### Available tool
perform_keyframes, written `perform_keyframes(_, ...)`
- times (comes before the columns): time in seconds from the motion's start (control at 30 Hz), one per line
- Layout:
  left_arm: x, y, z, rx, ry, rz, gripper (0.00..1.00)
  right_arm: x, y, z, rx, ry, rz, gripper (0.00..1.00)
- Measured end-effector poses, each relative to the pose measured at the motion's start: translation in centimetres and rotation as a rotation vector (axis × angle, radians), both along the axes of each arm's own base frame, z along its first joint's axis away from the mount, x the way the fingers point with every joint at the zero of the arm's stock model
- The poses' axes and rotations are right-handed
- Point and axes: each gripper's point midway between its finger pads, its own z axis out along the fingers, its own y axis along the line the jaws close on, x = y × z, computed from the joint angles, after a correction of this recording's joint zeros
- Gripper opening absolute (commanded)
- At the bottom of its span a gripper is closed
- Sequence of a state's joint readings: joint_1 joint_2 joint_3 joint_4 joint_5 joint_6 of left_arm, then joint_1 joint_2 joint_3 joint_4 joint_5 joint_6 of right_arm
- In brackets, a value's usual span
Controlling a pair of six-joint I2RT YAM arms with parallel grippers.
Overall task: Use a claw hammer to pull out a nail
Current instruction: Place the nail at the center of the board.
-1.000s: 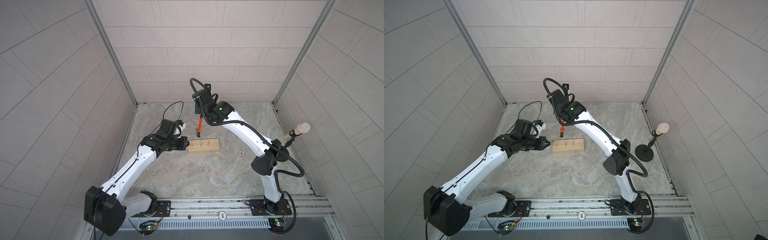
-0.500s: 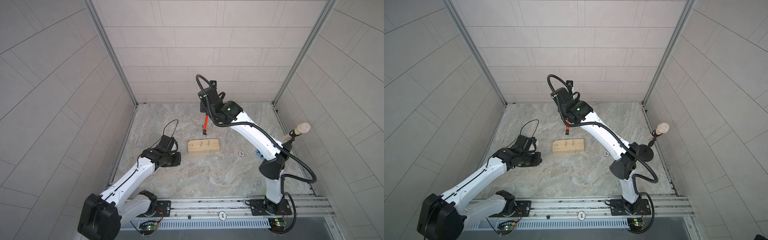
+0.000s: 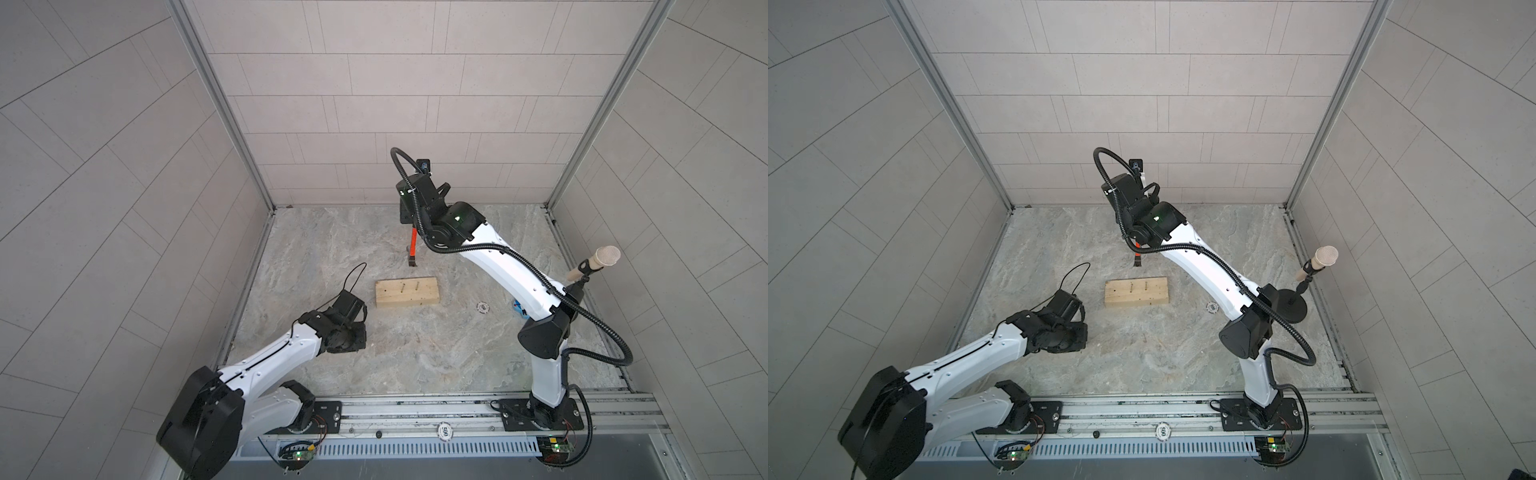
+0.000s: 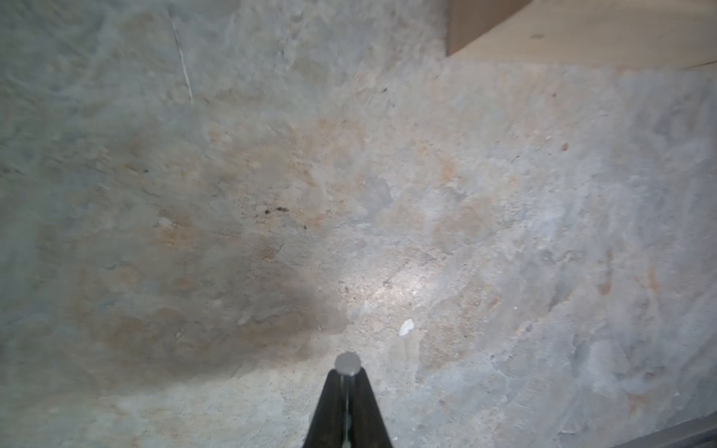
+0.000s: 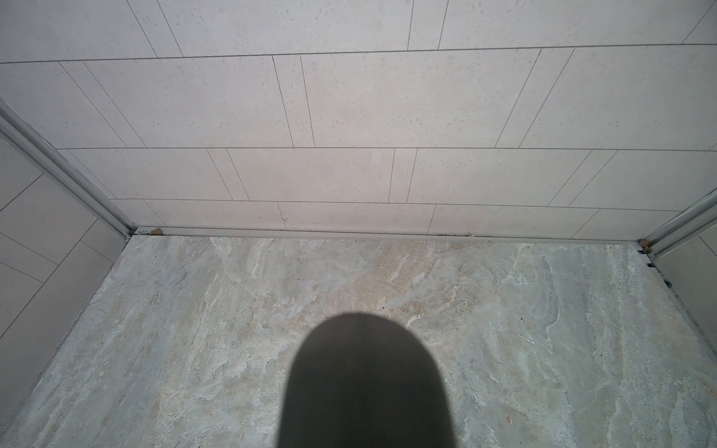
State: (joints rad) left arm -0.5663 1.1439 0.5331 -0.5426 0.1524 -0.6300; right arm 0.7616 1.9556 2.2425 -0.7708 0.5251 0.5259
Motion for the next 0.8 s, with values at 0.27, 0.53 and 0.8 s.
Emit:
perform_keyframes(0.27,0.4,-0.1,-1.8,0.023,0.023,0.008,0.02,0.3,-0.5,-0.1,-0.006,0.002,-0.011,0.00)
perform_keyframes(0.53,2.0,-1.3,-1.8,-0.009,-0.015,0.006,0.02,0.7,-1.2,0.0,-0.006,0.000,-0.027,0.00)
perform_keyframes(0.8,2.2,-1.5,-1.7,-0.016,-0.020,0.016,0.03,1.2,-2.0,0.1,-0.012,-0.004,-0.040,0.00)
